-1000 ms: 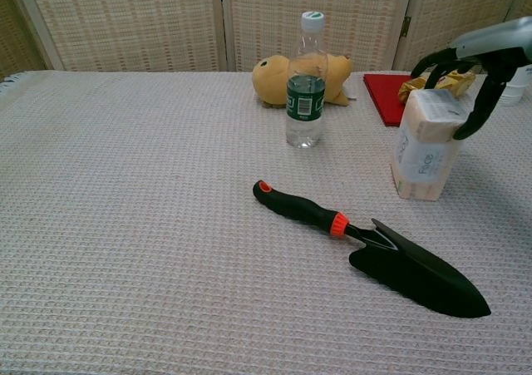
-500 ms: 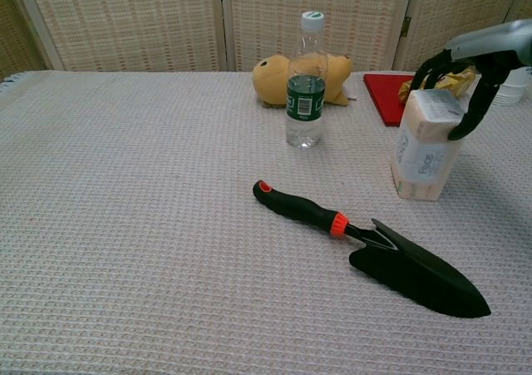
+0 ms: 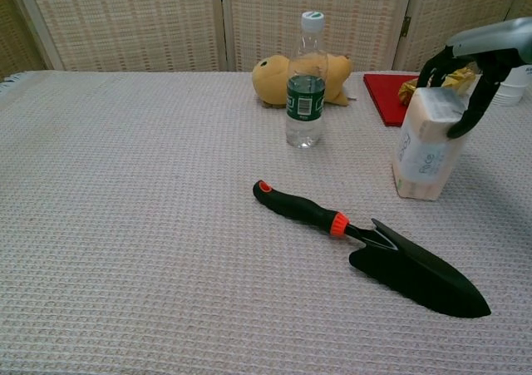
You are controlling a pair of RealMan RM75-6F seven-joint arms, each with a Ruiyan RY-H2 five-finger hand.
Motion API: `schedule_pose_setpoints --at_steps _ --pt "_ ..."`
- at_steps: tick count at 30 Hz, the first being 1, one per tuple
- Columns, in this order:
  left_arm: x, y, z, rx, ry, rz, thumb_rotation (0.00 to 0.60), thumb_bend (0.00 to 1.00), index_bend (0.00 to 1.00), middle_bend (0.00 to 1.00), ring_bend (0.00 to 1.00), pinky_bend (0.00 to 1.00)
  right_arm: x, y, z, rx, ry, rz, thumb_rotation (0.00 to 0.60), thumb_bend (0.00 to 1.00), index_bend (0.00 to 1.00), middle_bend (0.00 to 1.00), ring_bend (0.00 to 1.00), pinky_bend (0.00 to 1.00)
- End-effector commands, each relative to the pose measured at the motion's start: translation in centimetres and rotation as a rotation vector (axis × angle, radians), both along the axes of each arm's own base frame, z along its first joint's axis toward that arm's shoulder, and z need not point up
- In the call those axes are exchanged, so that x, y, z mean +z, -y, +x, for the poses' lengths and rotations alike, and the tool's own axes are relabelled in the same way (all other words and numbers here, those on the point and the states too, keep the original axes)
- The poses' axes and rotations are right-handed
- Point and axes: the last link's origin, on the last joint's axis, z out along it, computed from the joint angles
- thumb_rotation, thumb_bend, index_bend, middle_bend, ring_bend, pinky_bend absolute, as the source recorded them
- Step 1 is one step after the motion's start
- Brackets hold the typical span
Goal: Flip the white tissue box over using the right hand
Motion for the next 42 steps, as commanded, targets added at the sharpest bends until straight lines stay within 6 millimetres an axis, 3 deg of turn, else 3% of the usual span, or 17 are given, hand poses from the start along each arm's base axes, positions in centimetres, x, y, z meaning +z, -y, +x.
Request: schedule_pose_setpoints --at_steps 1,5,14,18,27,33,37,42 --pt "0.0 0.0 0.0 0.0 -0.001 0.0 0.6 0.48 0.16 0.0 0.0 0.09 0.0 0.1 0.1 0.013 0.011 -0.019 0.6 0.12 0.45 0.4 0.33 0.0" --pt "0.0 0.0 0.0 0.0 0.0 0.002 0.6 0.48 0.16 0.0 0.0 0.09 0.2 0.1 -0.2 0.026 0.048 -0.049 0.6 0.23 0.55 0.49 0.41 0.0" --pt "0.0 0.0 0.1 -0.004 0.003 0.0 0.6 0.48 0.16 0.0 0.0 0.09 1.2 -0.2 -1.3 0.032 0.267 -0.078 0.6 0.23 0.56 0.51 0.43 0.0" --pt "-0.1 0.0 0.1 -0.002 0.002 -0.003 0.6 0.48 0.16 0.0 0.0 0.09 1.2 0.2 -3.0 0.029 0.299 -0.091 0.6 0.24 0.56 0.53 0.44 0.0" --pt "-0.1 0.0 0.0 0.002 -0.002 -0.002 0.6 0.48 0.16 0.0 0.0 0.09 -1.1 0.4 -6.4 0.033 0.476 -0.185 0.6 0.24 0.58 0.53 0.44 0.0" --pt "-0.3 -0.1 0.0 0.004 -0.007 -0.006 0.6 0.48 0.16 0.0 0.0 0.09 -3.2 1.2 -7.4 0.04 0.728 -0.252 0.6 0.25 0.58 0.53 0.47 0.0" --pt "-0.2 -0.1 -0.1 0.009 -0.007 0.003 0.6 0.48 0.16 0.0 0.0 0.09 -4.6 1.9 -7.8 0.016 0.899 -0.189 0.6 0.29 0.59 0.53 0.49 0.0" --pt "-0.2 -0.2 -0.2 0.013 -0.008 0.003 0.6 0.48 0.16 0.0 0.0 0.09 -5.7 2.2 -8.1 0.019 0.905 -0.062 0.6 0.3 0.6 0.53 0.49 0.0"
